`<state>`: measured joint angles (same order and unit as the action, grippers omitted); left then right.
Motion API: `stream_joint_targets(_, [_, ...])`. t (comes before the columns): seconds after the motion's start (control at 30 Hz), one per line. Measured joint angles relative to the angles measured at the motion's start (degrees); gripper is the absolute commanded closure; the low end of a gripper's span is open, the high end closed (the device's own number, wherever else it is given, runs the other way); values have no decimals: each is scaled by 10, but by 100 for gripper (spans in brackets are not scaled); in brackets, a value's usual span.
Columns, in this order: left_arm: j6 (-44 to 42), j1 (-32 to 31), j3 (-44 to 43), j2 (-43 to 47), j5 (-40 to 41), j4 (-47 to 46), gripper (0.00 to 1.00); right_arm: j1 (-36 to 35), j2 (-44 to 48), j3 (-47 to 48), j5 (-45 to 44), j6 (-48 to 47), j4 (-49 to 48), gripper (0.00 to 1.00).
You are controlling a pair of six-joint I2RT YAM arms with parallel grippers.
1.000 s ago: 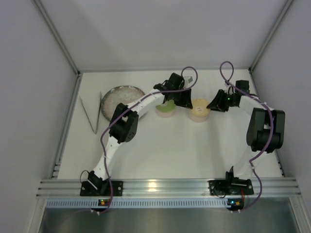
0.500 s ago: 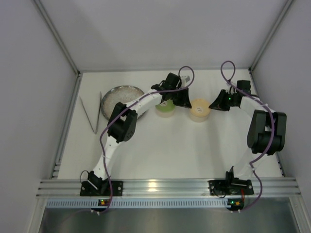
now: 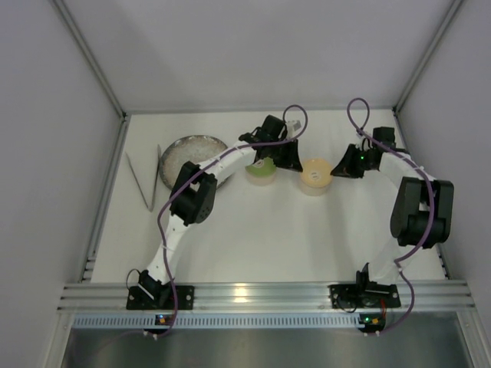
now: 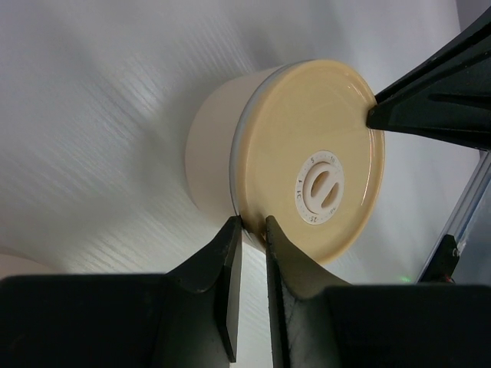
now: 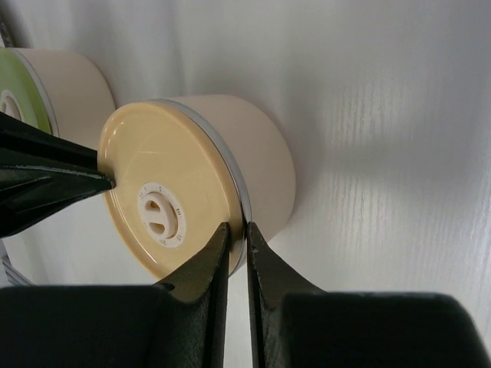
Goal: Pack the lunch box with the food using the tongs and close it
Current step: Close the box lid on the packing box.
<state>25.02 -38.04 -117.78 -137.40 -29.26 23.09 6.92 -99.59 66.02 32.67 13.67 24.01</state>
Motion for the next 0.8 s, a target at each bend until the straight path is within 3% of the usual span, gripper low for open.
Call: stream_joint_targets(0.8, [-22, -3, 0, 14, -18, 61, 100, -11, 30, -9, 0, -5, 74, 100])
